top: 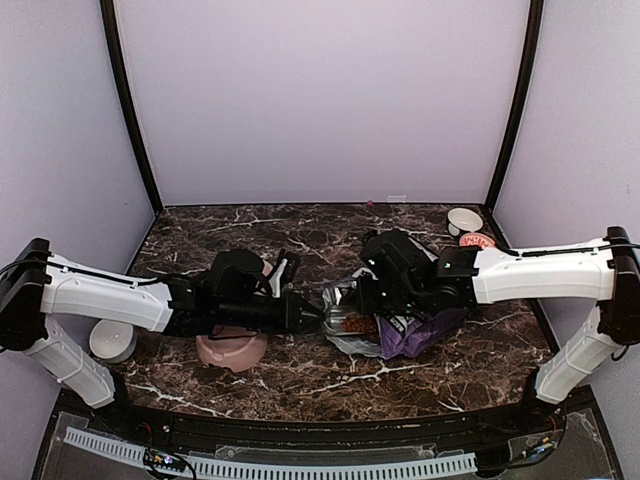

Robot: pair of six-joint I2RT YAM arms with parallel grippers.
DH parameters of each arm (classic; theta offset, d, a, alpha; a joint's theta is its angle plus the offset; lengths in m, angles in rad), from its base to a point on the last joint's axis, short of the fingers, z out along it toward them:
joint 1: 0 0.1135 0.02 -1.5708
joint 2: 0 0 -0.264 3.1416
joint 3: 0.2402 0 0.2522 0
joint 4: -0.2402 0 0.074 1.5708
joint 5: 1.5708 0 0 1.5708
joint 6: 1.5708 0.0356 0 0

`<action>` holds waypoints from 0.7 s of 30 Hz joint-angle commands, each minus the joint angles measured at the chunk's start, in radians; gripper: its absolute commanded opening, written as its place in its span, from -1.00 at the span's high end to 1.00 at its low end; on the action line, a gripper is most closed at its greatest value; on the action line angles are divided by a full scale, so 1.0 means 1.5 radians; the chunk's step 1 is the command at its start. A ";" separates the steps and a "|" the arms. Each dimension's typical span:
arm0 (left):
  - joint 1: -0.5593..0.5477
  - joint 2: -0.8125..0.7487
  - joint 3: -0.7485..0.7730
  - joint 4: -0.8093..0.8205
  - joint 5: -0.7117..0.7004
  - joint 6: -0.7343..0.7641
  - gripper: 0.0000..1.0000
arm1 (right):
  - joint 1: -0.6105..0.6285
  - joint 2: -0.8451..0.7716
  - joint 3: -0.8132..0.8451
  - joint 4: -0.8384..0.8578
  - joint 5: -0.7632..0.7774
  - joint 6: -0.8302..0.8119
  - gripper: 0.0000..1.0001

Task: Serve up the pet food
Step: Collect the pet food from the pet food bag.

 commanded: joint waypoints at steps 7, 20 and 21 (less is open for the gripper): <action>0.011 -0.027 -0.056 0.090 0.023 -0.028 1.00 | -0.016 -0.040 0.023 -0.009 0.054 0.006 1.00; 0.039 -0.029 -0.136 0.263 0.087 -0.079 1.00 | -0.017 -0.068 0.037 -0.016 0.043 0.020 1.00; 0.041 -0.030 -0.139 0.272 0.094 -0.080 1.00 | -0.018 -0.069 0.038 -0.017 0.043 0.020 1.00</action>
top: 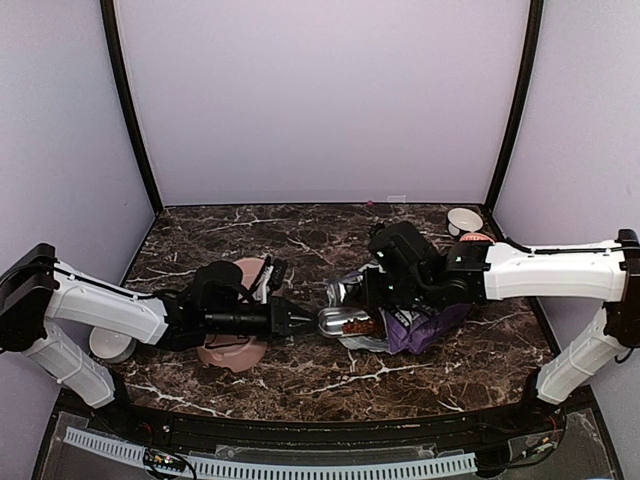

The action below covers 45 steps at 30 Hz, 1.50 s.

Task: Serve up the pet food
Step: Collect the pet food from the pet food bag, then place the pet food in the pet food bowl.

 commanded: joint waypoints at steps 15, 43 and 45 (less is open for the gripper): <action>0.025 -0.045 -0.031 0.123 0.088 -0.005 1.00 | -0.030 -0.058 0.039 0.004 0.033 0.015 1.00; 0.063 -0.194 0.015 -0.016 0.077 -0.028 1.00 | -0.060 -0.040 0.011 0.029 0.004 0.014 1.00; 0.070 -0.194 0.021 -0.015 0.080 -0.037 1.00 | -0.063 -0.036 0.010 0.035 0.000 0.013 1.00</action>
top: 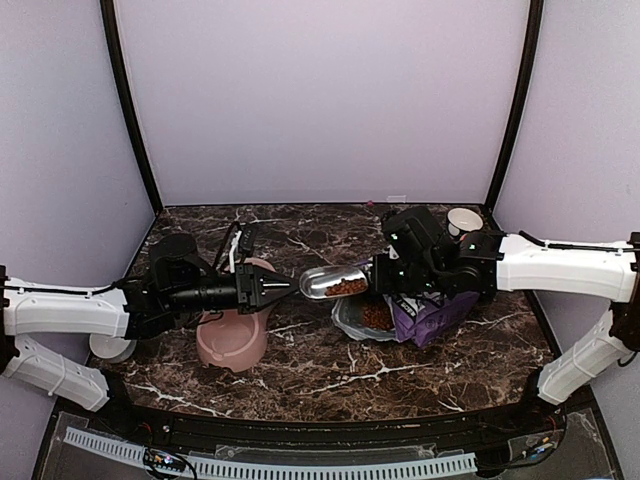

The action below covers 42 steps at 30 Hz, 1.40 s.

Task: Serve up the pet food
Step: Place the pet food in the pet food bowl.

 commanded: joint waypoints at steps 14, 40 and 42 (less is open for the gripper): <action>0.045 -0.006 0.031 0.072 0.030 -0.079 1.00 | -0.030 -0.005 -0.020 0.061 0.017 0.008 1.00; 0.173 -0.097 0.019 -0.099 0.030 -0.003 1.00 | -0.040 -0.027 -0.040 0.062 0.021 0.004 1.00; 0.200 -0.115 0.010 -0.128 0.031 0.007 1.00 | -0.041 -0.023 -0.039 0.062 0.018 0.003 1.00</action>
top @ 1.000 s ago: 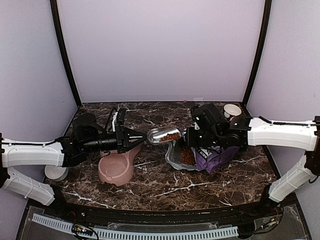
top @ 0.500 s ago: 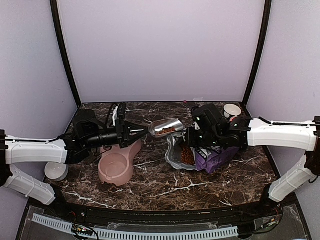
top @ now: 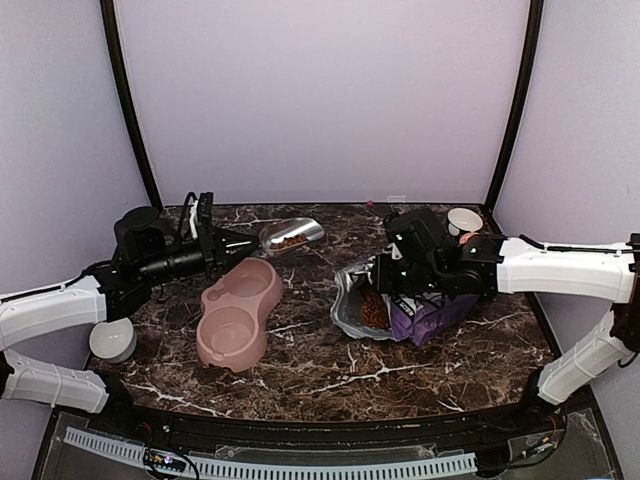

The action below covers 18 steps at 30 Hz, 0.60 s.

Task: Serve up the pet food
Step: Place the pet food in the pet food bowl.

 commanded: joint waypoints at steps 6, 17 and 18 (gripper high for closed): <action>0.117 -0.105 -0.050 -0.132 0.017 0.062 1.00 | -0.024 -0.014 -0.003 0.016 0.043 -0.005 1.00; 0.262 -0.141 -0.090 -0.199 0.075 0.107 1.00 | -0.025 0.001 0.012 0.013 0.037 -0.011 1.00; 0.273 -0.143 -0.092 -0.209 0.076 0.113 1.00 | -0.025 0.001 0.014 0.013 0.036 -0.010 1.00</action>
